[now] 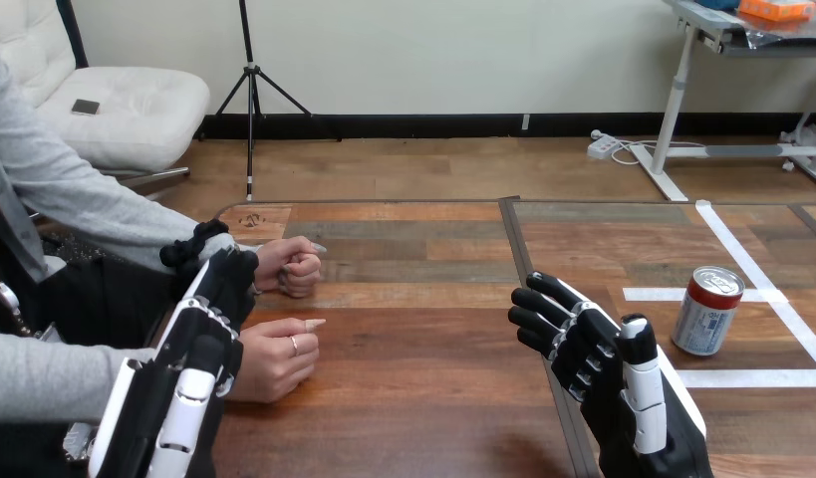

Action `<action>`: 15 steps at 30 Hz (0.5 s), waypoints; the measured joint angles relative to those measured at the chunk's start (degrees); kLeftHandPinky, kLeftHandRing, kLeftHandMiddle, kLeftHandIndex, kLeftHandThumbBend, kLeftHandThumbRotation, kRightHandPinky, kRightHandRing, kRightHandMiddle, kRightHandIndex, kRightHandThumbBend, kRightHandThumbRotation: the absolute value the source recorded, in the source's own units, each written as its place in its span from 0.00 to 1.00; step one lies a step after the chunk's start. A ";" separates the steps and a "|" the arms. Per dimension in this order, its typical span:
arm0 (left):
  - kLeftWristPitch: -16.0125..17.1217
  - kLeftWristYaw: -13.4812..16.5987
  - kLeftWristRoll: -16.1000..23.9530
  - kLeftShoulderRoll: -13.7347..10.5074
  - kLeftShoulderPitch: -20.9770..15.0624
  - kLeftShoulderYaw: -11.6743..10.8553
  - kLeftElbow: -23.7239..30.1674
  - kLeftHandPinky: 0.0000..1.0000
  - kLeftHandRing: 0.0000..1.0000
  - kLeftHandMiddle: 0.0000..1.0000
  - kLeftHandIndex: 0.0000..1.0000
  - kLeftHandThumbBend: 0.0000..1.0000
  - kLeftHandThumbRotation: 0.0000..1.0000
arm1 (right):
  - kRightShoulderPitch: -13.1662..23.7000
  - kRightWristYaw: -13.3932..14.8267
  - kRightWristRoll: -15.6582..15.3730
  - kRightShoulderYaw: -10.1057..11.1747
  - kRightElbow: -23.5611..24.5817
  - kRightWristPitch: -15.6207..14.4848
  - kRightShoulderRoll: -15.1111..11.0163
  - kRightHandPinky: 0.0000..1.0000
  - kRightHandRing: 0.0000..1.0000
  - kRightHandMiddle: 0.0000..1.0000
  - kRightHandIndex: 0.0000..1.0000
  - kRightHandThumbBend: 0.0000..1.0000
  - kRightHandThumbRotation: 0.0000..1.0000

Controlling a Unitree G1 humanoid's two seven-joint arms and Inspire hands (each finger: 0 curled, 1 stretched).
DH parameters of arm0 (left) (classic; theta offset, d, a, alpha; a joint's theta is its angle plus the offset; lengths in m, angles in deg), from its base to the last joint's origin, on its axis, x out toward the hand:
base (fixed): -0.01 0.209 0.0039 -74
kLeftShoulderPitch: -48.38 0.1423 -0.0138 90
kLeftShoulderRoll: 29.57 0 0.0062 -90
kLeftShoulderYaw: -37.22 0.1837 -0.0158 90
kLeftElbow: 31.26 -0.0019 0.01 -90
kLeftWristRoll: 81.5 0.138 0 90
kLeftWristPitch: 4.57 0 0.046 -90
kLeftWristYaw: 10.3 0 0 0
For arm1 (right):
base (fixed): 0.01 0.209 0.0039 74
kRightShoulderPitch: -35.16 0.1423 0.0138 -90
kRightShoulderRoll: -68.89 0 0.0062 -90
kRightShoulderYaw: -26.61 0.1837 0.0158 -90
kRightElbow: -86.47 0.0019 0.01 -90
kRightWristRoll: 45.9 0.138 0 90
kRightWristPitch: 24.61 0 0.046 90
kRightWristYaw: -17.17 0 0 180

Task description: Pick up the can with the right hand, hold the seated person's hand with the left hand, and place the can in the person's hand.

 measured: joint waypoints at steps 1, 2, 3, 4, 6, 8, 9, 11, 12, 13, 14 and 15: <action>-0.32 0.22 0.01 -0.04 0.09 0.01 0.53 1.00 0.97 0.94 0.92 0.37 0.84 | 0.00 0.00 0.00 0.01 0.00 -0.02 -0.04 0.90 0.87 0.86 0.87 0.82 1.00; -0.66 0.43 0.03 -0.11 0.20 0.01 1.11 1.00 0.97 0.94 0.92 0.37 0.84 | 0.00 0.00 0.00 0.01 0.00 -0.04 -0.06 0.90 0.87 0.87 0.87 0.82 1.00; -1.01 0.72 0.06 -0.19 0.33 0.03 1.79 1.00 0.97 0.94 0.92 0.37 0.84 | 0.00 0.00 0.00 0.01 0.00 -0.09 -0.11 0.90 0.87 0.87 0.87 0.83 1.00; -1.41 1.01 0.10 -0.28 0.49 0.04 2.55 1.00 0.97 0.94 0.92 0.37 0.84 | 0.00 0.00 0.00 0.01 0.01 -0.13 -0.15 0.90 0.87 0.87 0.87 0.84 1.00; -2.33 1.61 0.13 -0.51 0.89 0.06 4.24 1.00 0.97 0.94 0.92 0.36 0.84 | 0.00 -0.01 0.00 0.01 0.00 -0.22 -0.26 0.90 0.87 0.87 0.87 0.84 0.99; -3.30 2.24 0.17 -0.75 1.33 0.09 5.97 1.00 0.97 0.94 0.92 0.36 0.84 | 0.00 -0.02 0.00 0.01 0.00 -0.31 -0.44 0.90 0.87 0.87 0.87 0.85 0.99; -3.81 2.57 0.19 -0.91 1.56 0.11 6.91 1.00 0.97 0.94 0.92 0.36 0.84 | 0.00 -0.02 0.00 0.01 0.00 -0.34 -0.55 0.90 0.87 0.87 0.87 0.85 0.99; -4.89 3.29 0.24 -1.13 2.13 0.19 8.80 1.00 0.97 0.94 0.92 0.36 0.84 | 0.00 0.01 0.00 0.04 0.00 -0.39 -0.83 0.90 0.87 0.86 0.86 0.85 0.98; -5.39 3.65 0.27 -1.19 2.42 0.23 9.71 1.00 0.97 0.94 0.92 0.35 0.84 | 0.01 0.04 0.00 0.09 0.00 -0.40 -0.97 0.90 0.87 0.86 0.86 0.85 0.97; -5.79 3.95 0.30 -1.24 2.66 0.28 10.48 1.00 0.97 0.94 0.92 0.34 0.85 | 0.01 0.07 0.00 0.14 0.00 -0.40 -1.10 0.89 0.86 0.85 0.85 0.85 0.96; -6.11 4.25 0.33 -1.33 3.00 0.32 11.30 1.00 0.97 0.94 0.92 0.34 0.85 | 0.04 0.10 0.01 0.25 0.00 -0.39 -1.22 0.89 0.86 0.85 0.85 0.85 0.96; -6.34 4.46 0.34 -1.40 3.29 0.35 11.96 1.00 0.97 0.94 0.92 0.33 0.85 | 0.08 0.12 0.01 0.38 0.00 -0.39 -1.30 0.89 0.86 0.85 0.85 0.85 0.96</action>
